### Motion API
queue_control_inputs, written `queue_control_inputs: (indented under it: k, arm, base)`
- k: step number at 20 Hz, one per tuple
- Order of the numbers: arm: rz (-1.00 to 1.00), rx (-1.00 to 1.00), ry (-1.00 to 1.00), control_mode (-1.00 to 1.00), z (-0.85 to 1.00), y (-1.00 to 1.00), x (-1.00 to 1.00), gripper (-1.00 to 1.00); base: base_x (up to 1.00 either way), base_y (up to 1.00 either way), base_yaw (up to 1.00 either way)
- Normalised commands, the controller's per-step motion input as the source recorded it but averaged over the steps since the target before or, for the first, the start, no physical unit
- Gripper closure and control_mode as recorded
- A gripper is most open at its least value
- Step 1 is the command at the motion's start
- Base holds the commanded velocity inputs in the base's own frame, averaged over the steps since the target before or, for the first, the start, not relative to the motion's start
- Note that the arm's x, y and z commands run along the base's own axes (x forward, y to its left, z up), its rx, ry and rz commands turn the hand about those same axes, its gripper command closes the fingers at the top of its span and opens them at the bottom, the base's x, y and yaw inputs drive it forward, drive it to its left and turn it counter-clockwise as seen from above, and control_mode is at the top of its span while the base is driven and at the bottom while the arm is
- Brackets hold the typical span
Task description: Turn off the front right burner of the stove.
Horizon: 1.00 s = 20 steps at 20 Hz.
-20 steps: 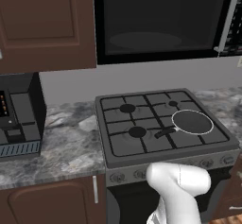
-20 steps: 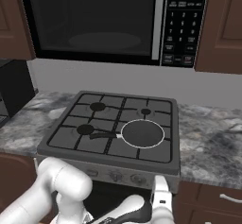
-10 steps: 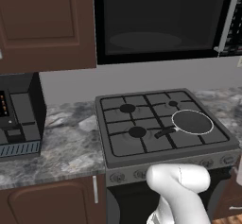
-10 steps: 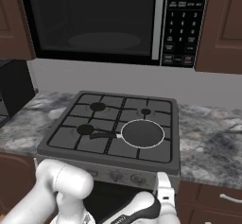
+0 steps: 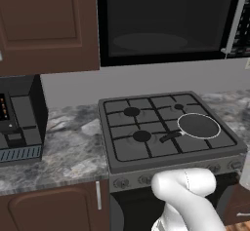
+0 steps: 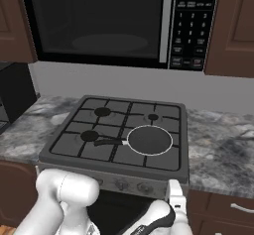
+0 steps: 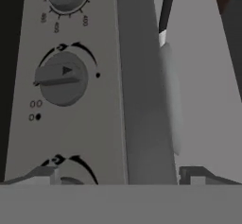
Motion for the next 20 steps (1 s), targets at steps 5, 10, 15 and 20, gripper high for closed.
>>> queue_control_inputs:
  k: [5, 10, 15, 20]
  arm:
    - [0.01, 0.00, 0.00, -1.00, -0.29, -0.44, 0.01, -1.00]
    - [0.02, 0.00, 0.00, -1.00, -0.31, -0.24, 0.03, -1.00]
    - [0.00, 0.00, 0.00, -1.00, -0.13, 0.02, 0.29, -1.00]
    - [0.00, 0.00, 0.00, -1.00, -0.10, 0.09, 0.31, -1.00]
  base:
    - [0.00, 0.00, 0.00]
    - [0.00, 0.00, 0.00]
    - [0.00, 0.00, 0.00]
    - [0.00, 0.00, 0.00]
